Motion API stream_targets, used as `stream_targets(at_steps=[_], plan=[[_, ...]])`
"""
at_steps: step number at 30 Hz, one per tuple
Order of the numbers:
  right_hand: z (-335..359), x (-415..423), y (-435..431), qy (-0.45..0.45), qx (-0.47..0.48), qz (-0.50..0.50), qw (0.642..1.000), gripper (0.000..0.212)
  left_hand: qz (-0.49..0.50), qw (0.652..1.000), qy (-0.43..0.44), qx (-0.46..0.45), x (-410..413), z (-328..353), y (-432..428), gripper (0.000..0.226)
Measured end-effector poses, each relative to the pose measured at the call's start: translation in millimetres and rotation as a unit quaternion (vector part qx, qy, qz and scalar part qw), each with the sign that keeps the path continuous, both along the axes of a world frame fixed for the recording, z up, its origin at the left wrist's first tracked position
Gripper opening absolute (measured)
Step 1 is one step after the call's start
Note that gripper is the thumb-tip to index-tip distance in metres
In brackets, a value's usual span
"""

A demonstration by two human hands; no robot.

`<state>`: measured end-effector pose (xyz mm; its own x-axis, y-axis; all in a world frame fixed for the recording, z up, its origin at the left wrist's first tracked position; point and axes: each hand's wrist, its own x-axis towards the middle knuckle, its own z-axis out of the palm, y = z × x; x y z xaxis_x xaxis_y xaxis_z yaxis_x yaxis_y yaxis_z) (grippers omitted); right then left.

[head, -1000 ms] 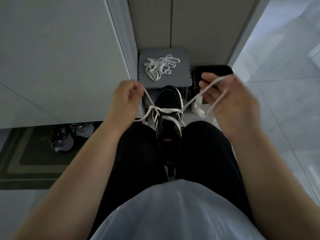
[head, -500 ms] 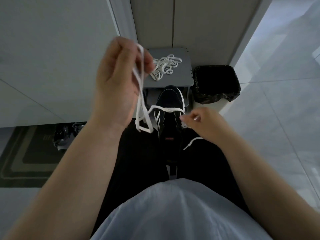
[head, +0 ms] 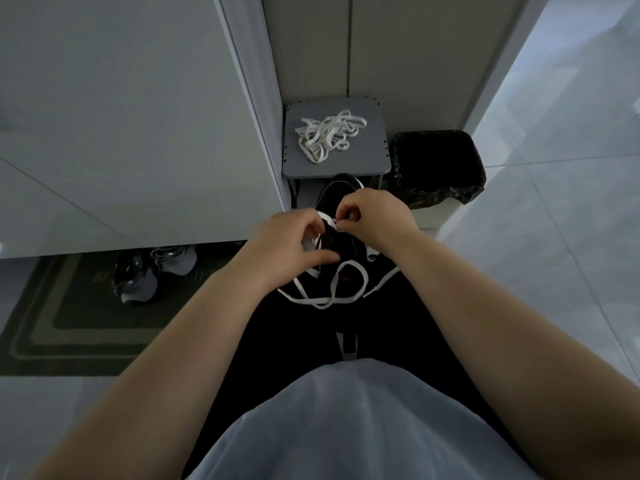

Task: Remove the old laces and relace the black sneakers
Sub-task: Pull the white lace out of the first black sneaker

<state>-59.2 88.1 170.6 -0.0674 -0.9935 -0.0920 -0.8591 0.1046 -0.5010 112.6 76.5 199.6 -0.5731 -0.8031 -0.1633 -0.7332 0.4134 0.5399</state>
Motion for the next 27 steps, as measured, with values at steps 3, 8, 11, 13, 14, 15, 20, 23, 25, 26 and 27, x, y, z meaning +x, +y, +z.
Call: stream_targets(at_steps=[3,8,11,13,14,15,20,23,25,26,27], plan=[[-5,2,-5,0.125,-0.025,0.049,0.991,0.014,0.021,0.996,0.077,-0.027,-2,1,-12,0.024],[3,4,-7,0.132,-0.036,0.058,0.989,0.017,0.032,0.984,0.172,0.013,-20,-15,-30,0.033],[28,-2,-3,0.029,-0.061,0.003,0.998,0.016,0.016,0.973,0.206,0.101,-28,-23,-38,0.026],[55,-12,-3,-0.051,-0.116,-0.065,0.990,0.016,-0.004,0.973,0.181,0.144,-30,-22,-41,0.023],[71,-18,-3,-0.081,-0.152,-0.088,0.981,0.015,-0.021,0.973,0.167,0.156,-31,-21,-41,0.025],[88,-22,-3,-0.121,-0.185,-0.107,0.969,0.014,-0.039,0.973,0.162,0.160,-33,-18,-42,0.028],[147,-31,-6,-0.455,-0.300,-0.068,0.836,0.020,-0.124,0.968,0.134,0.173,-49,2,-40,0.033],[143,-41,-7,-0.585,-0.292,-0.123,0.747,0.022,-0.169,0.974,0.060,0.140,-50,9,-47,0.030],[124,-51,-5,-0.527,-0.269,-0.217,0.776,0.017,-0.157,0.984,0.002,0.086,-46,15,-56,0.028],[111,-56,-2,-0.443,-0.236,-0.239,0.831,0.014,-0.148,0.987,-0.024,0.058,-43,19,-61,0.028],[99,-58,2,-0.354,-0.186,-0.231,0.887,0.014,-0.146,0.988,-0.037,0.030,-42,25,-65,0.029]])
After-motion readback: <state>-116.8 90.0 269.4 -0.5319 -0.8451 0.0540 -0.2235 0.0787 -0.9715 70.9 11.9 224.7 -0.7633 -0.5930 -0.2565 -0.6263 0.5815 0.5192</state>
